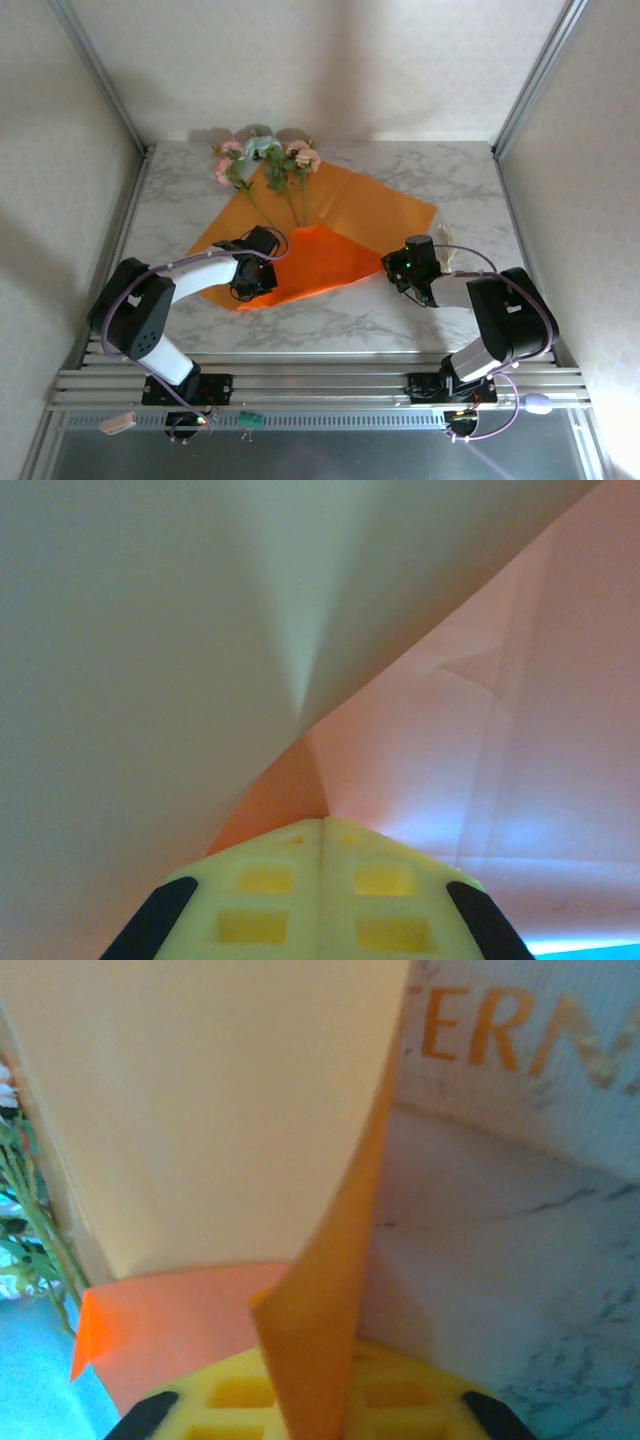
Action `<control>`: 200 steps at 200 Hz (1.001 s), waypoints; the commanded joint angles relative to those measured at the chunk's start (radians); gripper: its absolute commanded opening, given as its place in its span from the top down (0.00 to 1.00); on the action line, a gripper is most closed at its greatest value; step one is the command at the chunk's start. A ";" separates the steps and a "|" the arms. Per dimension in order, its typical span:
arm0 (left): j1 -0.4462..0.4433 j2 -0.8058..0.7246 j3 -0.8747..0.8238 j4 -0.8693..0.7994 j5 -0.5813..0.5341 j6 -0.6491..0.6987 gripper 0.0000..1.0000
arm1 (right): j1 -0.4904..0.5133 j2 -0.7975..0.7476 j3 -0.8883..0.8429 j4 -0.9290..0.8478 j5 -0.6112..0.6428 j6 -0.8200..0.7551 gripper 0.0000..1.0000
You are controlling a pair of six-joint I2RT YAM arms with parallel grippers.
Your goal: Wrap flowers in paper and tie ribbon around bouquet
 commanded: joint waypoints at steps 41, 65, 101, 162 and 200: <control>0.011 0.035 -0.040 -0.044 -0.050 0.002 0.99 | -0.014 -0.016 0.001 -0.039 0.008 -0.023 0.85; 0.011 0.036 -0.040 -0.042 -0.050 0.002 0.99 | -0.019 -0.027 -0.002 -0.050 0.016 -0.028 0.97; 0.011 0.036 -0.041 -0.033 -0.036 0.003 0.99 | -0.014 0.016 0.016 0.004 -0.048 -0.040 0.69; 0.011 0.040 -0.048 -0.018 -0.031 0.012 0.99 | 0.175 0.043 -0.007 0.123 -0.031 0.060 0.60; 0.012 0.039 -0.043 -0.015 -0.031 0.018 0.99 | 0.313 0.119 0.043 0.187 0.007 0.119 0.61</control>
